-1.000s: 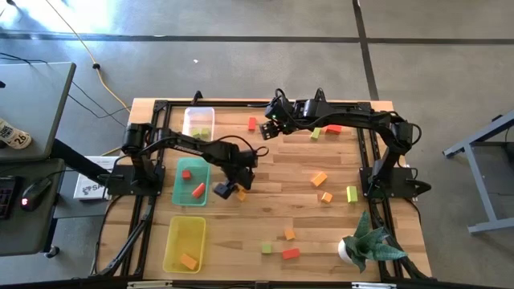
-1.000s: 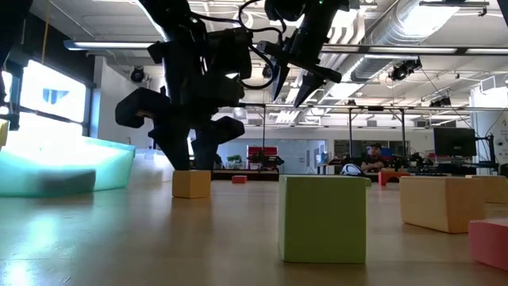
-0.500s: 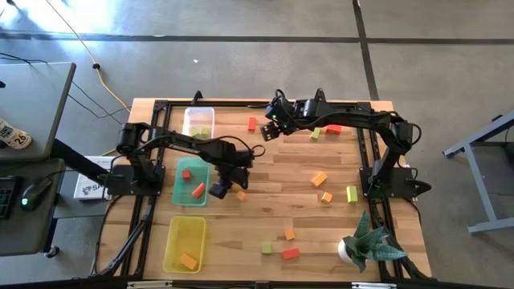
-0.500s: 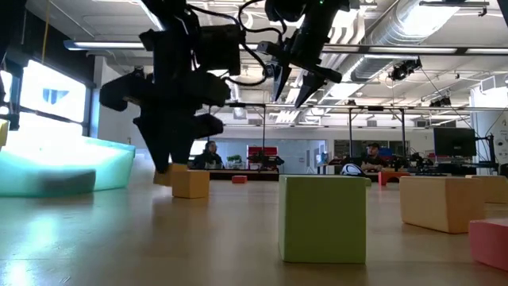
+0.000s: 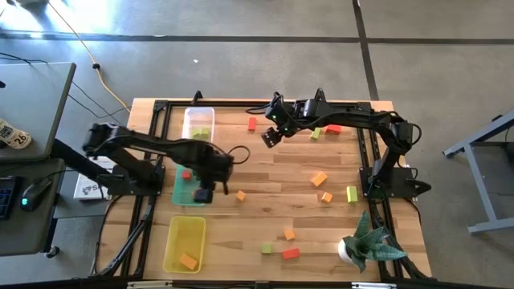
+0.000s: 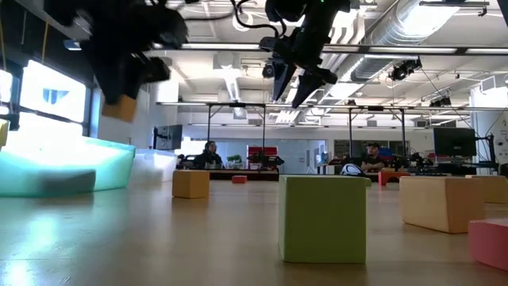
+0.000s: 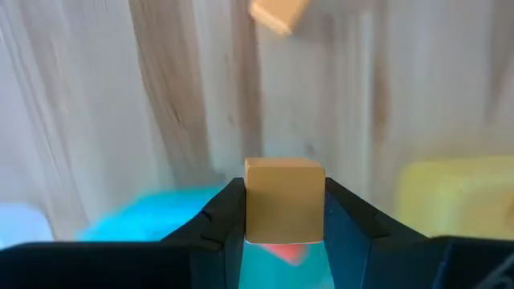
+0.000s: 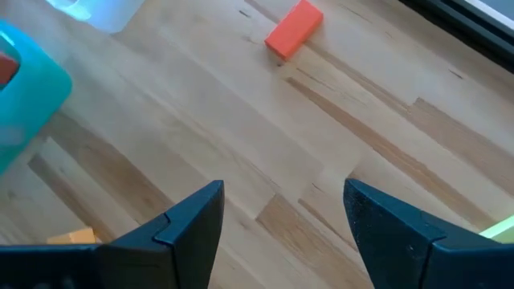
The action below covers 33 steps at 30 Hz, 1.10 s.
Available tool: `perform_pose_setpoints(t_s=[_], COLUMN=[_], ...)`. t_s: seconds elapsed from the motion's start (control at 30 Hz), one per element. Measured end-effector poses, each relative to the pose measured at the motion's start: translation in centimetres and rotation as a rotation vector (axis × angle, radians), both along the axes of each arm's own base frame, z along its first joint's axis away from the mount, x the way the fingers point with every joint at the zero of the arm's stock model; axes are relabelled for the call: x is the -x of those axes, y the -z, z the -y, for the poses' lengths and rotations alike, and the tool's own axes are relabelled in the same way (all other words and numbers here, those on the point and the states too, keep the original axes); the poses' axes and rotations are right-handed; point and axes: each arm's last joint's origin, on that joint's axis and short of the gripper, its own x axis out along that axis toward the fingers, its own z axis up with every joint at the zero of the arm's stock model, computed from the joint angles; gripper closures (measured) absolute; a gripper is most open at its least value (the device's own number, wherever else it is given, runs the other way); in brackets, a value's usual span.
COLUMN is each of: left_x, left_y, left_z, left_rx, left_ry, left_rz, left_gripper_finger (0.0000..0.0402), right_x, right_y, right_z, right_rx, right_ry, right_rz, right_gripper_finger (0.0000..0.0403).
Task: Sort & place blocks by color
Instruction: Put the yellow cube block into the yellow bin
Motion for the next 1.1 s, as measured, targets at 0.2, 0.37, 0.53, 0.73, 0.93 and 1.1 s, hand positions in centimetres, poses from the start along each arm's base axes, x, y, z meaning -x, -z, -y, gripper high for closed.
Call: perform_pose_setpoints(t_s=[0.2,0.37,0.53,0.73,0.93,1.1], left_x=[2.4,3.9,4.8,5.8,6.5,6.3], left_y=[-2.3,-2.9,-2.8,-2.5,-1.3,0.4], left_z=[3.4,6.7,9.8,12.9,15.5,17.0], left_rx=[0.048,0.076,0.093,0.113,0.087,0.037], left_ry=[-0.113,-0.143,-0.155,-0.184,-0.177,-0.143], left_rz=[0.004,-0.014,-0.036,-0.055,-0.109,-0.158], left_gripper_finger=[0.0296,0.0295,0.0295,0.0295,0.0290,0.0286], right_x=[0.0,0.0,0.0,0.1,0.1,0.1], right_y=[0.0,0.0,0.0,0.1,0.1,0.1], right_z=[0.0,0.0,0.0,0.0,0.0,0.0], right_rx=[0.020,0.031,0.037,0.038,0.044,0.047], right_ry=[-0.054,-0.077,-0.095,-0.101,-0.110,-0.116], right_rz=[-0.017,-0.022,-0.031,-0.039,-0.042,-0.045], right_gripper_finger=[0.0160,0.0160,0.0160,0.0160,0.0160,0.0159])
